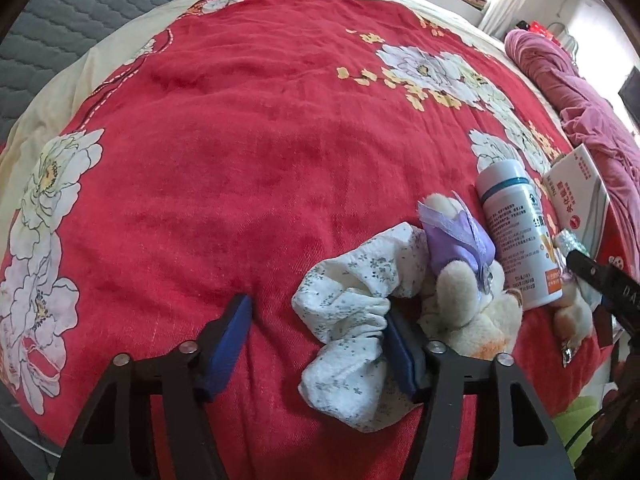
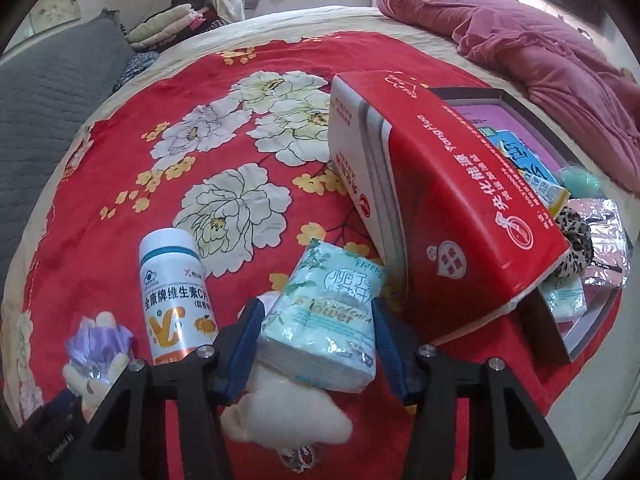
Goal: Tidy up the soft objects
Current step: 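Grasp the white floral scrunchie with left tool while right tool grasps the light-blue tissue pack, then lift and carry the scrunchie with left tool while right tool carries the tissue pack to the tray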
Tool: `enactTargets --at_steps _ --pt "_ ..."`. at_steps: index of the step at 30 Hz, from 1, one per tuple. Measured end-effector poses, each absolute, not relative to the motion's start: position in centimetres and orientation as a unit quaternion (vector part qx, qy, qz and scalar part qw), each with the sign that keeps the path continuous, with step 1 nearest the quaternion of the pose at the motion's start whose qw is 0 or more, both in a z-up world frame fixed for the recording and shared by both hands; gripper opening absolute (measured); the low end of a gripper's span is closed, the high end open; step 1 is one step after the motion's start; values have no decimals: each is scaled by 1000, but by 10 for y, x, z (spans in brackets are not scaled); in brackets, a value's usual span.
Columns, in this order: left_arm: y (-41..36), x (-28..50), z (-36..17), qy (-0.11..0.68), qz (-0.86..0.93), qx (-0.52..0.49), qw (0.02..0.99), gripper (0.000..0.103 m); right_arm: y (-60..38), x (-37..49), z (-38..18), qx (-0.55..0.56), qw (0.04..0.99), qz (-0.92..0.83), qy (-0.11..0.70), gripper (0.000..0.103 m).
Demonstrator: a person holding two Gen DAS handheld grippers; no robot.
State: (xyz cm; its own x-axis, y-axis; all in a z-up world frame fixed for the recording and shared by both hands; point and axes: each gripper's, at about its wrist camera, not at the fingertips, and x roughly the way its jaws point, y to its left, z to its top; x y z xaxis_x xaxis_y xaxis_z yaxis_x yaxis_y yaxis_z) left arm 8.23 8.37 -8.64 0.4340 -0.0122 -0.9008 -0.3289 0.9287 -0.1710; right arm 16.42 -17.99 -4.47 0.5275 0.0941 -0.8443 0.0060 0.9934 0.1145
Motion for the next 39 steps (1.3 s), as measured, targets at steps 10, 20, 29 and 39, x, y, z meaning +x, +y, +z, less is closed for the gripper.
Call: enactTargets --at_steps 10,20,29,39 --pt "101 76 -81 496 79 -218 837 19 -190 148 -27 57 884 38 463 50" --pt "87 70 -54 469 30 -232 852 14 -199 140 -8 70 892 50 443 50" --pt "61 64 -28 452 24 -193 871 14 -207 130 3 67 899 68 427 50" --pt "55 55 -9 442 28 -181 878 14 -211 123 11 63 903 84 418 50"
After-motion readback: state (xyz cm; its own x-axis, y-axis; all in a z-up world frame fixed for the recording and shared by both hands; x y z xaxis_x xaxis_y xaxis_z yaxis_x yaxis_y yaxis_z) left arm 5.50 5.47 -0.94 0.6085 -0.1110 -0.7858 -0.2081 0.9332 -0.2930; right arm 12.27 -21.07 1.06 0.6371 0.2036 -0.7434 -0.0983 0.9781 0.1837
